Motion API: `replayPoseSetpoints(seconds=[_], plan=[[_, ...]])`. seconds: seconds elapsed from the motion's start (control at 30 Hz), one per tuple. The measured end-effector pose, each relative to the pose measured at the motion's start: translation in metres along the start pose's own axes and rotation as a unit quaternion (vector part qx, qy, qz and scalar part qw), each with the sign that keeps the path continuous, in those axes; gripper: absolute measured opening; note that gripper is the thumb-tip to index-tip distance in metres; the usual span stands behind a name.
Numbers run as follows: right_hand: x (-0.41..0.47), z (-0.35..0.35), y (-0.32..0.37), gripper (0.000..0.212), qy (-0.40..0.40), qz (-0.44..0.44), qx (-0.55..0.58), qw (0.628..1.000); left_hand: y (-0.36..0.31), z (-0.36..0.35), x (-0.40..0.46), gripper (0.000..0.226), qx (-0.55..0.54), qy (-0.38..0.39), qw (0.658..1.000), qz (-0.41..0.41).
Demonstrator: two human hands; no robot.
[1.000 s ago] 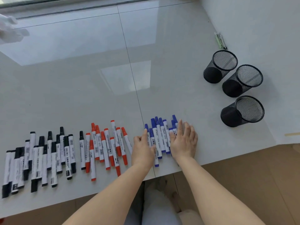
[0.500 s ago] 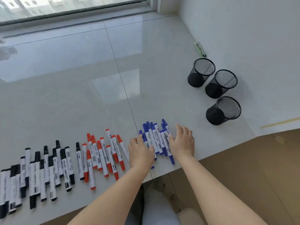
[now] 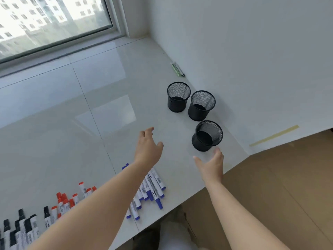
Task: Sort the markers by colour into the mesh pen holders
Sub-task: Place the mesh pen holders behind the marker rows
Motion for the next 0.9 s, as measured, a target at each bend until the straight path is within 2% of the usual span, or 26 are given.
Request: replayPoseSetpoints(seconds=[0.2, 0.5, 0.9], plan=[[0.037, -0.012, -0.009, 0.079, -0.046, 0.024, 0.090, 0.995, -0.037, -0.028, 0.071, 0.061, 0.022, 0.025, 0.999, 0.016], [0.066, -0.013, -0.006, 0.089, -0.036, 0.012, 0.126, 0.991, -0.068, -0.043, 0.133, 0.094, -0.036, 0.006, 0.999, -0.008], [0.082, -0.018, 0.001, 0.079, -0.056, 0.014, 0.135, 0.989, -0.075, -0.067, 0.164, 0.098, -0.153, -0.007, 0.987, -0.043]])
Point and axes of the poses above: each hand's wrist, its own x-axis towards the middle knuckle, its own z-axis out of the back of the hand, y = z × x, the point moved 1 cm from there along x, towards the middle knuckle, and after that the axes turned 9 degrees about z, right-handed, at the moved point
